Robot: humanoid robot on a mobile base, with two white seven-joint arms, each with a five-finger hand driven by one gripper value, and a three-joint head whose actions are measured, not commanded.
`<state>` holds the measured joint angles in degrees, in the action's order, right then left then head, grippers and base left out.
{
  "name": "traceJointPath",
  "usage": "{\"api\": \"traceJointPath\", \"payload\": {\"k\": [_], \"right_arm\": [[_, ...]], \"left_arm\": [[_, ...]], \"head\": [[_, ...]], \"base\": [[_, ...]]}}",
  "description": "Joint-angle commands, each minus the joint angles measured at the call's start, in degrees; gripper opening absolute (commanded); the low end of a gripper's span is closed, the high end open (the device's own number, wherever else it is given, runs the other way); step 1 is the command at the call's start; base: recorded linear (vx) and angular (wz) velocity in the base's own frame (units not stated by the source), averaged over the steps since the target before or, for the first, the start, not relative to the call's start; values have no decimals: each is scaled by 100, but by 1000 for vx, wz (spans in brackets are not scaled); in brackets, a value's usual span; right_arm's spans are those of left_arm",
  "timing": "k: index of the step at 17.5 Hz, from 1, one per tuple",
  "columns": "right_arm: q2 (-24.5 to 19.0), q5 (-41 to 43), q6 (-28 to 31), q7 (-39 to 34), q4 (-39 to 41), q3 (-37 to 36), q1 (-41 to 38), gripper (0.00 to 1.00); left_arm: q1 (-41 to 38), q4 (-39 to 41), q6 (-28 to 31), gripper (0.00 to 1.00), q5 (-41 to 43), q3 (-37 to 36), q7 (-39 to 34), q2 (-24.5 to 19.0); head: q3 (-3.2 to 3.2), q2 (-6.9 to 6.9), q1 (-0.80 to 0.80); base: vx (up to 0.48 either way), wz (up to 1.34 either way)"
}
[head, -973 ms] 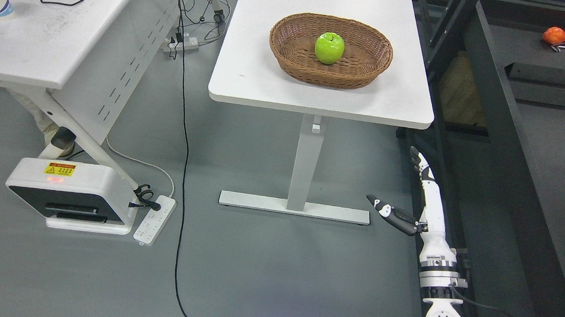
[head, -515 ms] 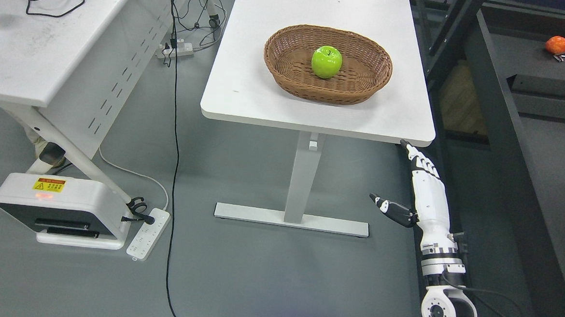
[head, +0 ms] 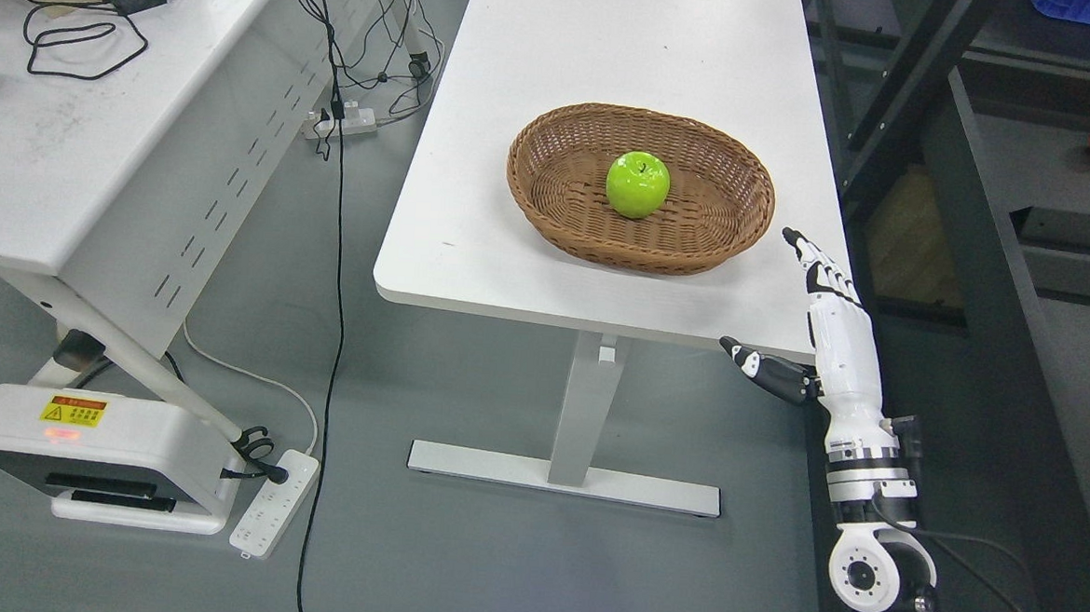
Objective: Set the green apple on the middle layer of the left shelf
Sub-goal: 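Drive toward the table and raise the right hand toward the basket, then reach the right hand into the basket and close it around the green apple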
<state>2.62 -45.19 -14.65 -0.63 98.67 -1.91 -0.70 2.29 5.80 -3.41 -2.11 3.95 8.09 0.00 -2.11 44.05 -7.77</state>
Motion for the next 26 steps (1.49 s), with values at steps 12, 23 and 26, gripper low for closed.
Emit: {"api": "traceJointPath", "payload": {"k": [12, 23, 26], "right_arm": [[-130, -814, 146, -1211, -1596, 937, 1440, 99], [-77, -982, 102, -1783, -2062, 990, 1520, 100], [-77, -1035, 102, -1783, -2071, 964, 1511, 99]], "left_arm": [[0, 0, 7, 100, 0, 0, -1, -100], [0, 0, 7, 100, 0, 0, -1, -100], [0, 0, 7, 100, 0, 0, -1, -100]], "head": [[0, 0, 0], [0, 0, 0], [0, 0, 0]], "base": [[205, 66], [90, 15], [7, 0]]}}
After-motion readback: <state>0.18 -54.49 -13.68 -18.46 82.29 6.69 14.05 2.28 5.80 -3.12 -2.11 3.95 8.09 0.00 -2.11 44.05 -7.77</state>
